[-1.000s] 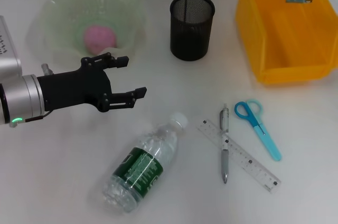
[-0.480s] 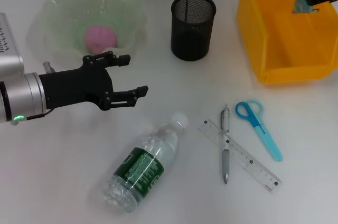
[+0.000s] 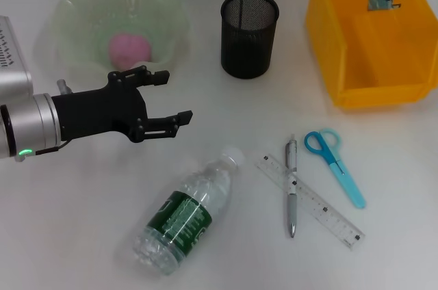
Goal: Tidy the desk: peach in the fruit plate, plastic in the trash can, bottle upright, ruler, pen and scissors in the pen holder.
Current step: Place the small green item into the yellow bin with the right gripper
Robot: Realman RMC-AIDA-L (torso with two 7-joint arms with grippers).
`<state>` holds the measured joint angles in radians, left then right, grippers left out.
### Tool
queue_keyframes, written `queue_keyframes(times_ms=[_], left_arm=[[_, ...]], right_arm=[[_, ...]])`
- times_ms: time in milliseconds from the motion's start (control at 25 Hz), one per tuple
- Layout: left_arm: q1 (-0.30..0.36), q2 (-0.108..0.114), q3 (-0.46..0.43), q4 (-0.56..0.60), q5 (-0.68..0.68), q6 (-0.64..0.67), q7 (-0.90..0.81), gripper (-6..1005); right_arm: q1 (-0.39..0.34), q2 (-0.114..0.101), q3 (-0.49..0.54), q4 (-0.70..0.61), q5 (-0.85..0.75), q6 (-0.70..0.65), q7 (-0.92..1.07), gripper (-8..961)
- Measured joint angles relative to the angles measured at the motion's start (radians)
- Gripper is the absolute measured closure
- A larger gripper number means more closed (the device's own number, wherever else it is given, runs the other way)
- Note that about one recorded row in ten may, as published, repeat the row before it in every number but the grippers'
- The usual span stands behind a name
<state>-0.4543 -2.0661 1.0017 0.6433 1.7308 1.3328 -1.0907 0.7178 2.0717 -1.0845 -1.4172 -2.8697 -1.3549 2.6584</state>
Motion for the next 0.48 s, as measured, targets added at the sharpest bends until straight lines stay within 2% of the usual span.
queue_keyframes(times_ms=[160,240,360,480], left_arm=[[0.001,0.000,0.000,-0.005,0.000,-0.001,0.000,163],[0.002,0.000,0.000,-0.007,0.000,0.001,0.000,164],[0.002,0.000,0.000,-0.007,0.000,0.001,0.001,165],[0.003,0.000,0.000,-0.005,0.000,0.004,0.000,165]], right_arm=[[0.024,0.004,0.027,-0.028,-0.032,-0.034,-0.006,169],[0.005,0.006,0.027,-0.011,-0.019,0.003,-0.007,169],[0.023,0.003,0.031,0.004,-0.017,-0.010,-0.007,170],[0.007,0.011,0.022,-0.041,-0.013,-0.004,-0.008,171]])
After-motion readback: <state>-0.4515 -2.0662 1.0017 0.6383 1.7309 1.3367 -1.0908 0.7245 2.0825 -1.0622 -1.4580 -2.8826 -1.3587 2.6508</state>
